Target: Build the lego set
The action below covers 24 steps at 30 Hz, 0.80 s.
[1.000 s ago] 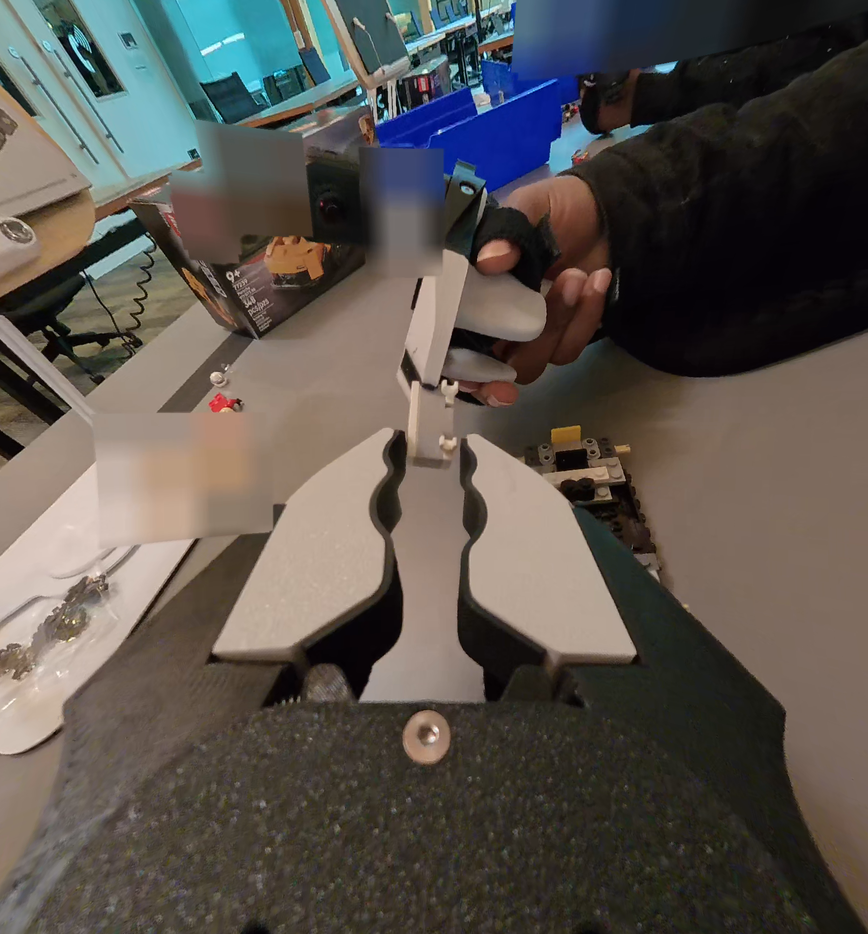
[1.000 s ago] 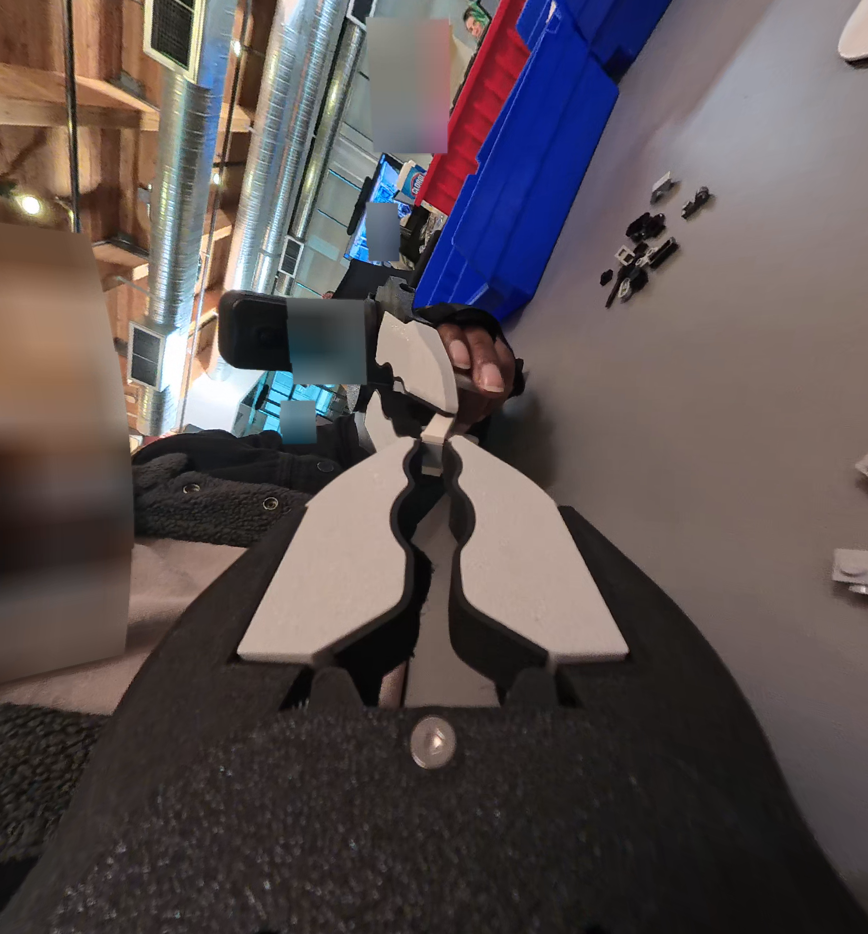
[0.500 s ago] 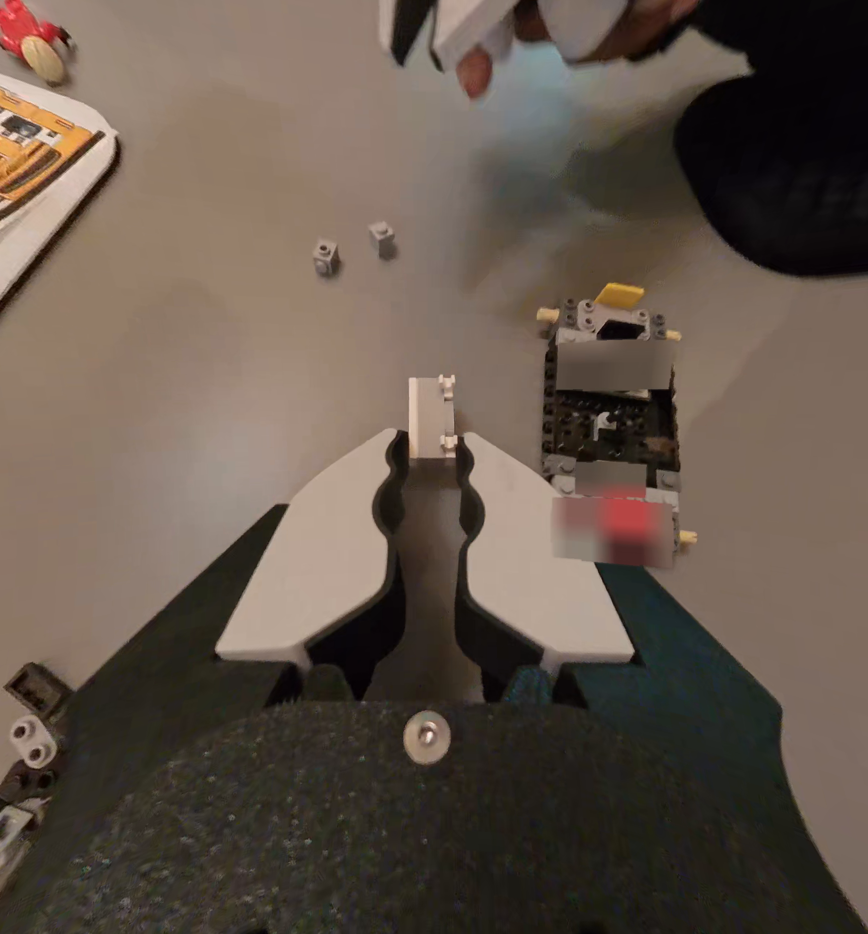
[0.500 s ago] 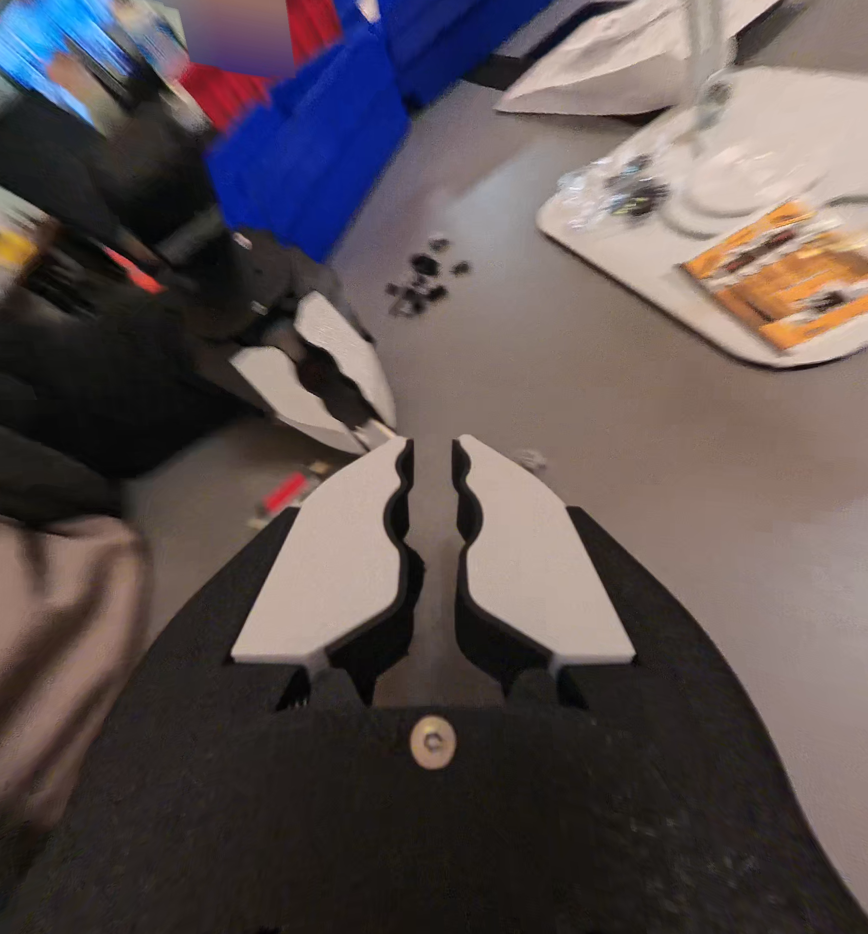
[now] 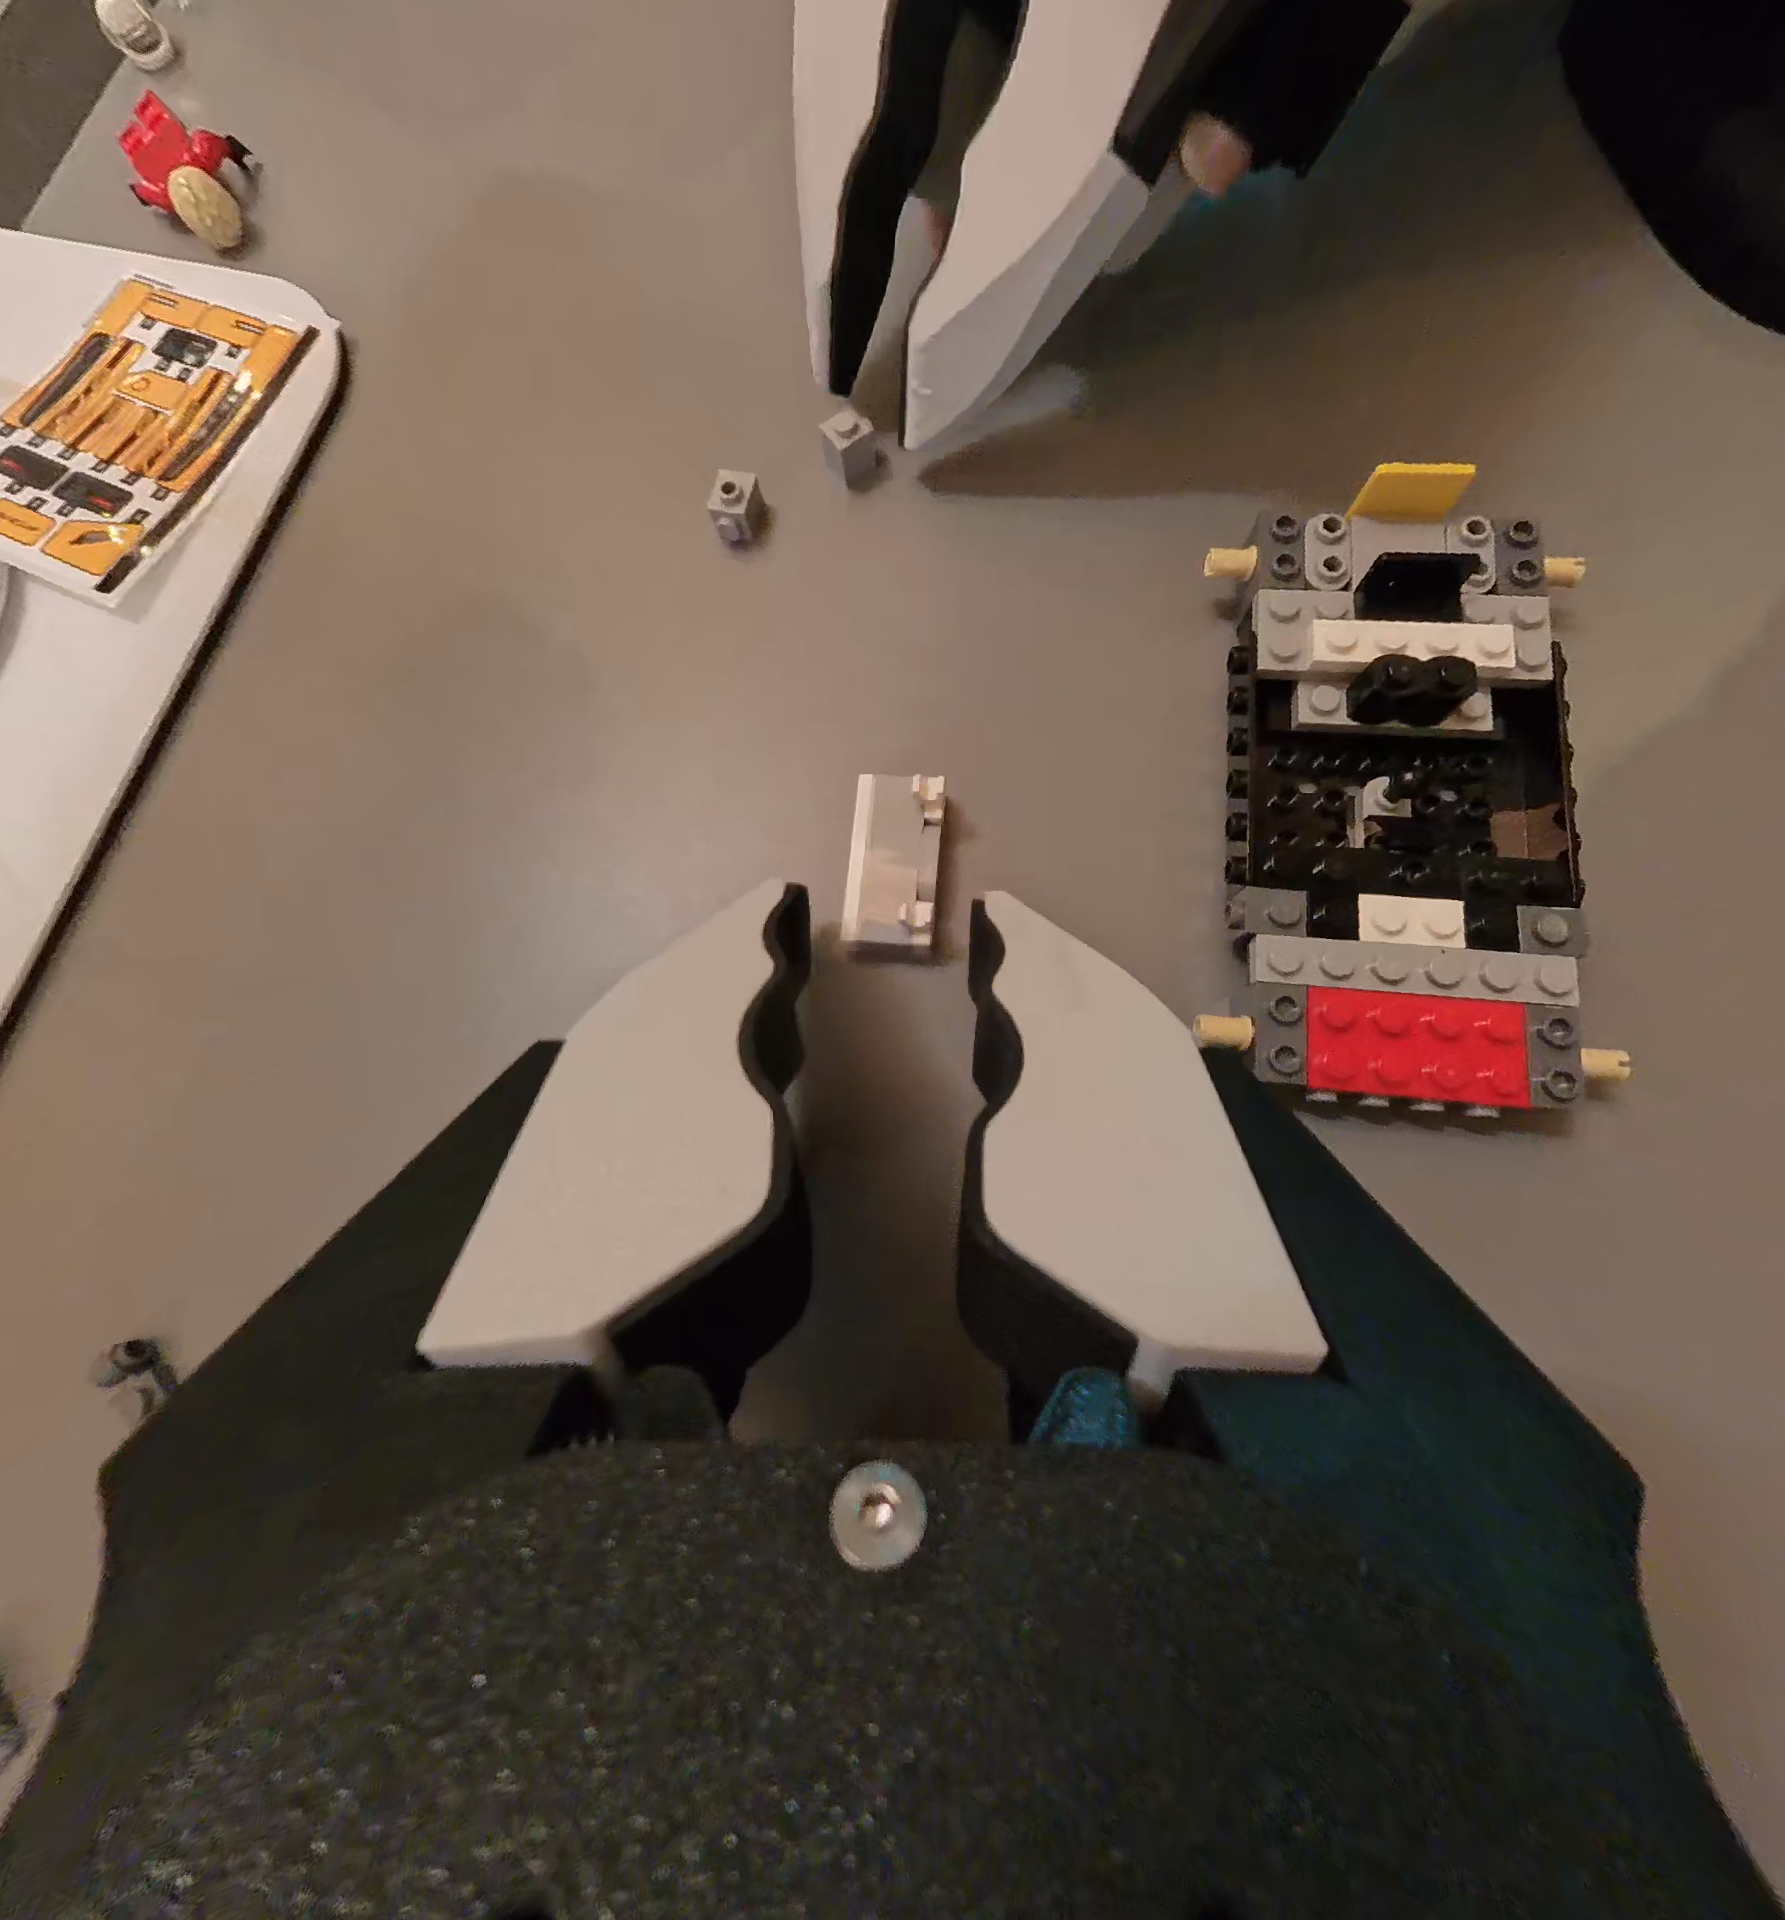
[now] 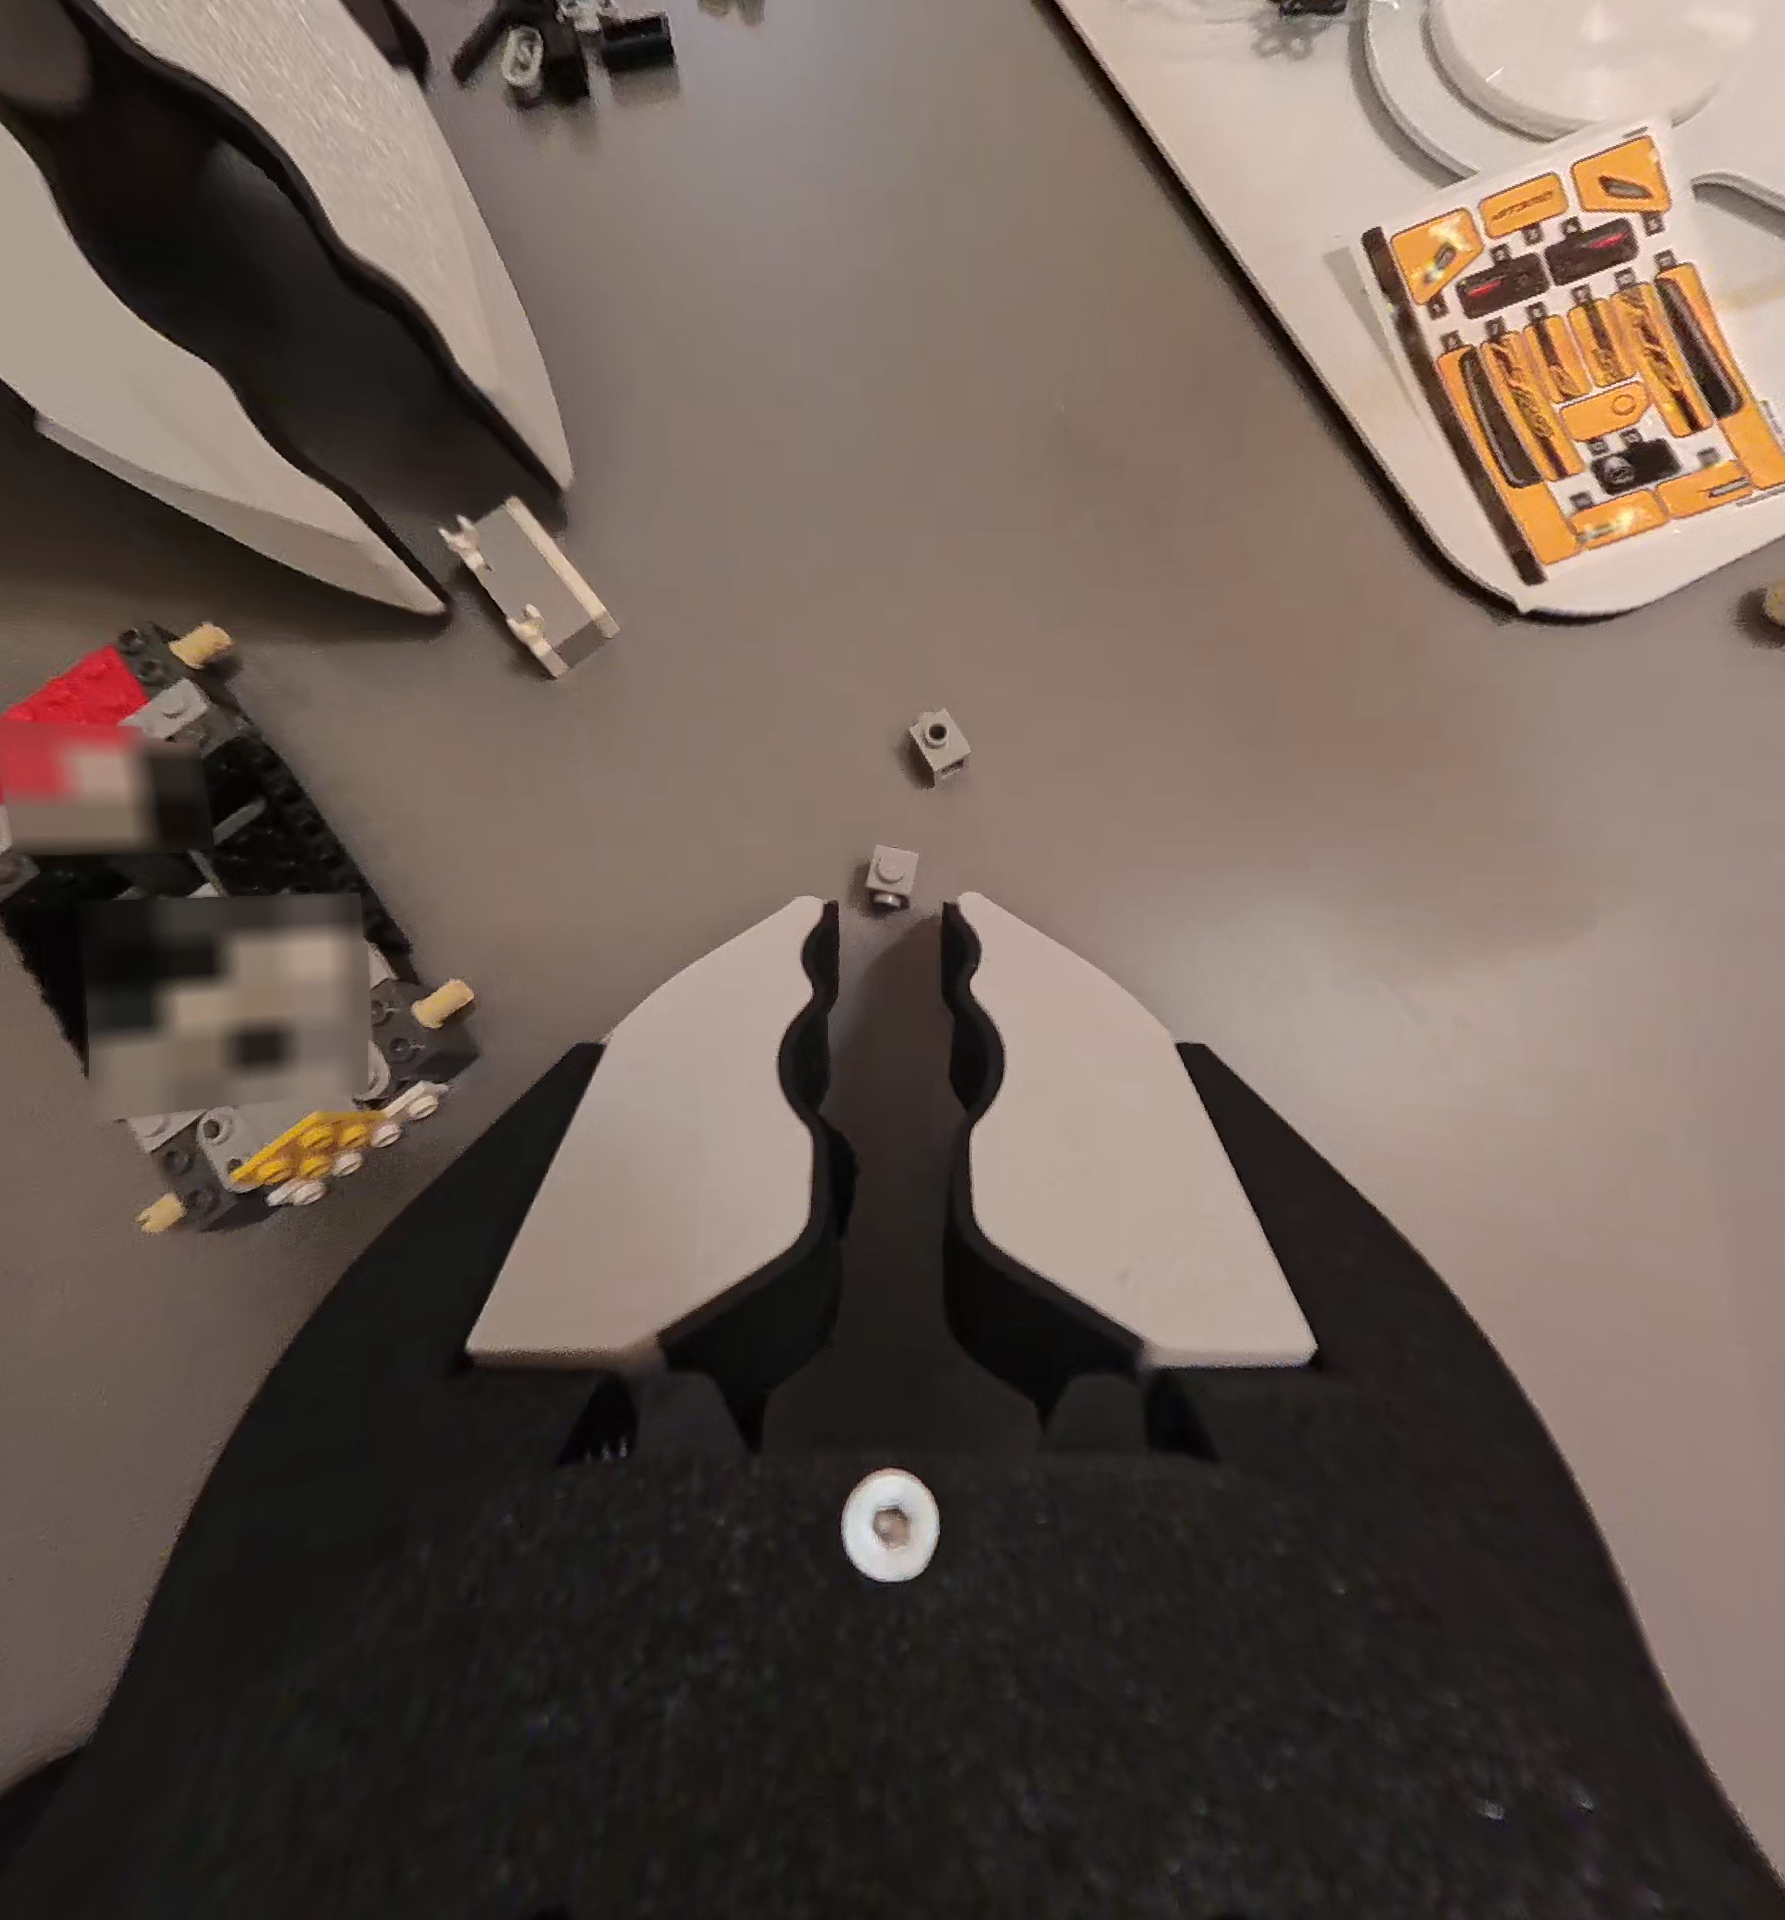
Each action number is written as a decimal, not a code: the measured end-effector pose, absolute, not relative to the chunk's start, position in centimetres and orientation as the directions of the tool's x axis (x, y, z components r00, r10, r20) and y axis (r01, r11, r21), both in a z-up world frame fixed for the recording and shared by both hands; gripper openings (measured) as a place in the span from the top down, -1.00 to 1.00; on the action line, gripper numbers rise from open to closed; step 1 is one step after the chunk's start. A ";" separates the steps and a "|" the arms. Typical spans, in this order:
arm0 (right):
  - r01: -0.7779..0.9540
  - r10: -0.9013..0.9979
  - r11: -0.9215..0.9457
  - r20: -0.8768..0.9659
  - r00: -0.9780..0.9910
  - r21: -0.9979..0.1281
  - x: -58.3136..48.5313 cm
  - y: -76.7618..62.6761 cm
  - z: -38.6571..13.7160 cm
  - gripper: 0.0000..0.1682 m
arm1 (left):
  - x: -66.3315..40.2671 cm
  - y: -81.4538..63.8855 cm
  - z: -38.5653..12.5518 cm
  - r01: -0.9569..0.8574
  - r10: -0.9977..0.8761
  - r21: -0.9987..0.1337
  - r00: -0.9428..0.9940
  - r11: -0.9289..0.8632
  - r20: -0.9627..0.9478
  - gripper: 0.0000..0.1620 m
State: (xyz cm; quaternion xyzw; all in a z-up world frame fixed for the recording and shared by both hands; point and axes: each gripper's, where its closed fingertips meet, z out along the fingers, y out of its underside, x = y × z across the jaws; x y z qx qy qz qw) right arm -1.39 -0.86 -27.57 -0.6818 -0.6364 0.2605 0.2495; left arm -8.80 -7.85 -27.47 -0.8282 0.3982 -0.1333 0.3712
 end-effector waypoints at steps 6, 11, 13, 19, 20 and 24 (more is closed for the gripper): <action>0.762 0.995 0.042 0.095 0.026 -0.646 -2.0 -0.6 -27.9 0.92 | -9.3 -7.6 -25.2 -0.470 -0.731 -0.786 0.681 -0.400 -0.035 0.59; 0.678 0.987 0.152 0.144 -0.068 -0.720 -2.8 -2.3 -26.1 0.92 | -7.9 -8.2 -23.5 -0.317 -0.741 -0.845 0.658 -0.431 0.131 0.64; 0.584 0.980 0.200 0.149 -0.135 -0.787 -3.6 -4.1 -24.1 0.92 | -7.3 -8.5 -23.0 -0.265 -0.748 -0.855 0.635 -0.447 0.194 0.66; 0.393 0.930 0.308 0.187 -0.316 -0.866 -4.6 -9.5 -21.0 0.91 | -6.0 -9.4 -21.1 -0.099 -0.750 -0.856 0.541 -0.508 0.382 0.77; 0.384 0.924 0.311 0.183 -0.335 -0.870 -4.6 -10.1 -21.0 0.91 | -6.0 -9.4 -21.0 -0.081 -0.747 -0.852 0.528 -0.517 0.403 0.77; 0.373 0.917 0.318 0.183 -0.355 -0.871 -4.8 -10.9 -21.0 0.91 | -5.8 -9.5 -21.0 -0.053 -0.736 -0.841 0.516 -0.538 0.438 0.78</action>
